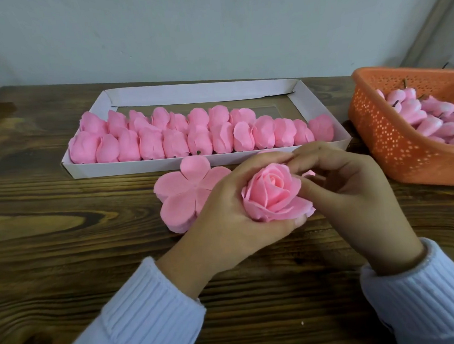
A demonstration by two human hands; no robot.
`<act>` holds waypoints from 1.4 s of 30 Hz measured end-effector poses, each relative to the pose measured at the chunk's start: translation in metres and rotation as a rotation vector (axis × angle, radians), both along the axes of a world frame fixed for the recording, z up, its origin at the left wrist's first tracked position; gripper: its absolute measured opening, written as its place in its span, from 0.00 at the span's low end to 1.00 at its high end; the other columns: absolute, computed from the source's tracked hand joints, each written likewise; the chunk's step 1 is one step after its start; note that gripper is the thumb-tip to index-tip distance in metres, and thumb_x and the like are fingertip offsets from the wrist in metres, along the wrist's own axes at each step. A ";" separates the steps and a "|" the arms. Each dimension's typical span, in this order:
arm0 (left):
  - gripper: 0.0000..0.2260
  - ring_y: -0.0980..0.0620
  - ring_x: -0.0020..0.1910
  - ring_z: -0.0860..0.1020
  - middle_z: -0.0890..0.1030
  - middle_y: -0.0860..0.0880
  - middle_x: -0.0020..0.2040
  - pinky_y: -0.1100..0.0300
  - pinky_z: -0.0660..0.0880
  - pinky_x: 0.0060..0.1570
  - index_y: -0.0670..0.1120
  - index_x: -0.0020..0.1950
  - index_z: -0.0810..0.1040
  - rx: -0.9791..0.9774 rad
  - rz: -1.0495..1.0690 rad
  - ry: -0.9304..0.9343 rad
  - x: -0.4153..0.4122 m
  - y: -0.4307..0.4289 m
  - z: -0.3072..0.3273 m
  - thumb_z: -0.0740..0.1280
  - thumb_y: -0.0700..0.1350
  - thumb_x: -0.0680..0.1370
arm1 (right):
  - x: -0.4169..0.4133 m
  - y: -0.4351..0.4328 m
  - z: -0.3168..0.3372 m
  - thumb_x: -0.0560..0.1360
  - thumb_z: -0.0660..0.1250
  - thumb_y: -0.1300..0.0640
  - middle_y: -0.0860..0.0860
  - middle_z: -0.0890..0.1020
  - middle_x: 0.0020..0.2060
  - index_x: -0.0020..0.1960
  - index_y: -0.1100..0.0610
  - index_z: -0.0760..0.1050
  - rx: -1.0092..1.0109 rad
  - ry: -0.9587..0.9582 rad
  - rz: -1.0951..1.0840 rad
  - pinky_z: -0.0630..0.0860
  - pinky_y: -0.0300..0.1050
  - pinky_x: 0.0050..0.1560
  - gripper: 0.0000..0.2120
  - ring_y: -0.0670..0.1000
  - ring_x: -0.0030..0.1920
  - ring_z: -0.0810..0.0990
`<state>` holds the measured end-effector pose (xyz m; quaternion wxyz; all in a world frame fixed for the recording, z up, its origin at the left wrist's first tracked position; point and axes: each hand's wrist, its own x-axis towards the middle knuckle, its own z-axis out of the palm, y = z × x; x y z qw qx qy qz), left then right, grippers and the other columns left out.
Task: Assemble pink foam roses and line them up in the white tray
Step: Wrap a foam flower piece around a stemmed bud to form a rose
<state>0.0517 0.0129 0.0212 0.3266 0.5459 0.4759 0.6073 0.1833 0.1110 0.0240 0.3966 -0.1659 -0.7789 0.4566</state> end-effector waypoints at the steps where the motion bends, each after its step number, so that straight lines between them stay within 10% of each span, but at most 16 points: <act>1: 0.23 0.64 0.50 0.80 0.82 0.64 0.47 0.73 0.74 0.46 0.52 0.55 0.76 0.002 -0.001 -0.010 0.000 0.000 0.000 0.76 0.38 0.64 | 0.000 0.000 -0.001 0.69 0.72 0.61 0.53 0.83 0.42 0.43 0.56 0.82 0.004 -0.004 -0.002 0.80 0.50 0.45 0.04 0.54 0.45 0.82; 7: 0.18 0.57 0.51 0.81 0.83 0.54 0.51 0.67 0.76 0.49 0.55 0.57 0.77 -0.006 -0.057 -0.024 -0.005 0.000 0.000 0.74 0.41 0.70 | 0.002 0.000 0.000 0.72 0.71 0.67 0.57 0.83 0.43 0.46 0.63 0.80 0.035 0.006 -0.011 0.79 0.58 0.39 0.03 0.59 0.42 0.82; 14: 0.06 0.57 0.33 0.78 0.78 0.52 0.31 0.68 0.73 0.40 0.54 0.43 0.81 -0.082 -0.190 -0.201 -0.008 0.004 -0.009 0.67 0.43 0.71 | 0.000 -0.004 0.000 0.70 0.67 0.69 0.55 0.82 0.41 0.45 0.56 0.72 0.012 0.063 0.004 0.75 0.56 0.40 0.10 0.59 0.39 0.80; 31: 0.24 0.52 0.31 0.80 0.82 0.46 0.36 0.61 0.78 0.36 0.34 0.60 0.72 -0.226 -0.426 -0.624 -0.009 0.003 -0.005 0.63 0.46 0.68 | 0.004 -0.001 0.000 0.71 0.69 0.59 0.46 0.80 0.38 0.47 0.56 0.79 0.110 -0.044 0.151 0.74 0.52 0.41 0.05 0.51 0.37 0.76; 42: 0.07 0.56 0.38 0.80 0.81 0.52 0.36 0.59 0.79 0.44 0.52 0.43 0.83 -0.139 -0.224 -0.293 -0.006 0.005 -0.011 0.72 0.42 0.68 | -0.001 -0.006 -0.002 0.69 0.74 0.58 0.48 0.81 0.34 0.40 0.58 0.78 0.119 -0.016 -0.029 0.76 0.60 0.41 0.05 0.56 0.36 0.80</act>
